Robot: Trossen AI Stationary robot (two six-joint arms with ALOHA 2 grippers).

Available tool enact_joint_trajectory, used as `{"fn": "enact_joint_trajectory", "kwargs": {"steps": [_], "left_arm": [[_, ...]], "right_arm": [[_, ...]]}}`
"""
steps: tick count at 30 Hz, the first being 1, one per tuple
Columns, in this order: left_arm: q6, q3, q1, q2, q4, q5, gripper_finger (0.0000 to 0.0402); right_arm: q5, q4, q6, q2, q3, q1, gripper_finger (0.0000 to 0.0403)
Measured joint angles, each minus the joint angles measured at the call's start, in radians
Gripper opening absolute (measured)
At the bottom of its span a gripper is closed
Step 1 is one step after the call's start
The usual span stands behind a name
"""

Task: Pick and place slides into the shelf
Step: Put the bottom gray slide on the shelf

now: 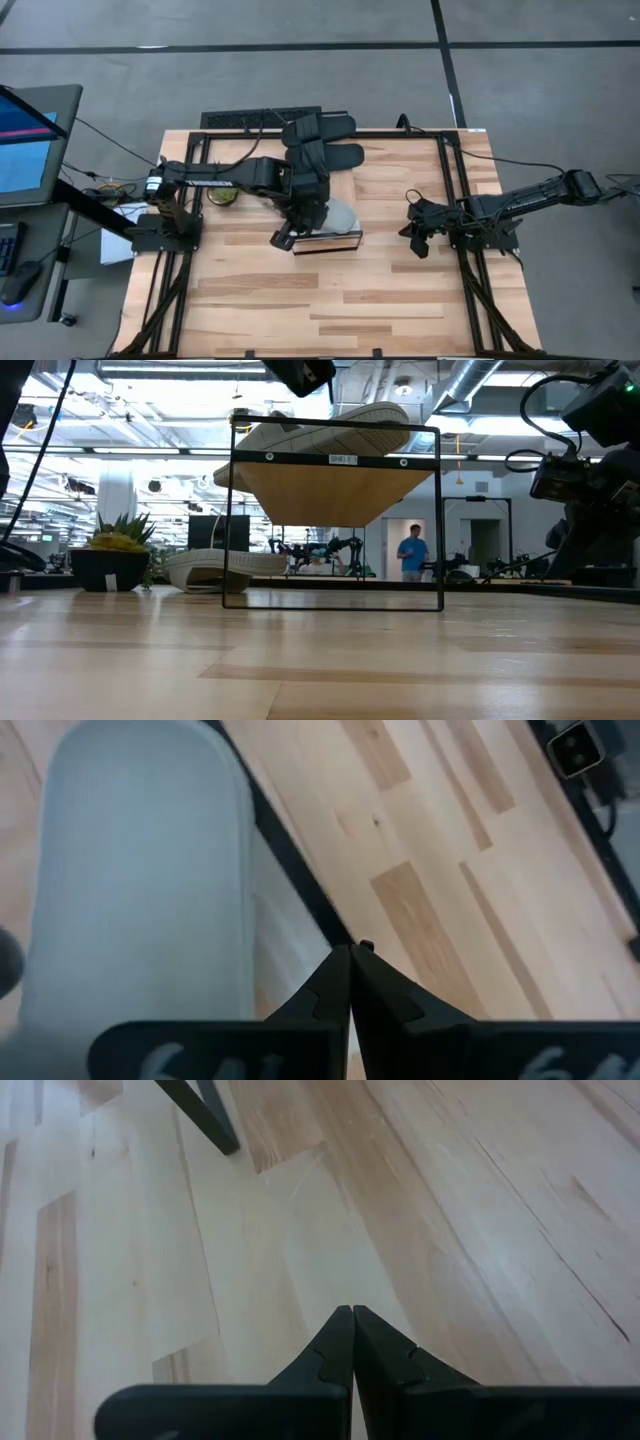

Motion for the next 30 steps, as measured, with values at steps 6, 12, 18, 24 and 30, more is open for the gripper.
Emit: {"fn": "enact_joint_trajectory", "kwargs": {"steps": [6, 12, 18, 24, 30], "left_arm": [[0.009, 0.000, 0.001, 0.020, 0.014, -0.035, 0.0000], [0.024, 0.000, 0.001, 0.053, 0.044, -0.058, 0.0000], [0.048, 0.001, 0.007, 0.076, 0.026, -0.122, 0.0000], [0.085, 0.027, 0.022, 0.080, 0.066, -0.260, 0.0000], [0.108, 0.097, 0.056, 0.080, 0.107, -0.376, 0.0000]], "right_arm": [[0.000, -0.005, 0.000, 0.000, 0.000, 0.000, 0.0000], [0.000, -0.007, -0.001, 0.000, 0.000, 0.000, 0.0000], [0.000, -0.009, -0.007, 0.000, 0.000, 0.000, 0.0000], [0.000, -0.010, -0.008, 0.000, 0.000, 0.000, 0.0000], [0.000, -0.008, -0.008, 0.000, 0.000, 0.000, 0.0000]]}}
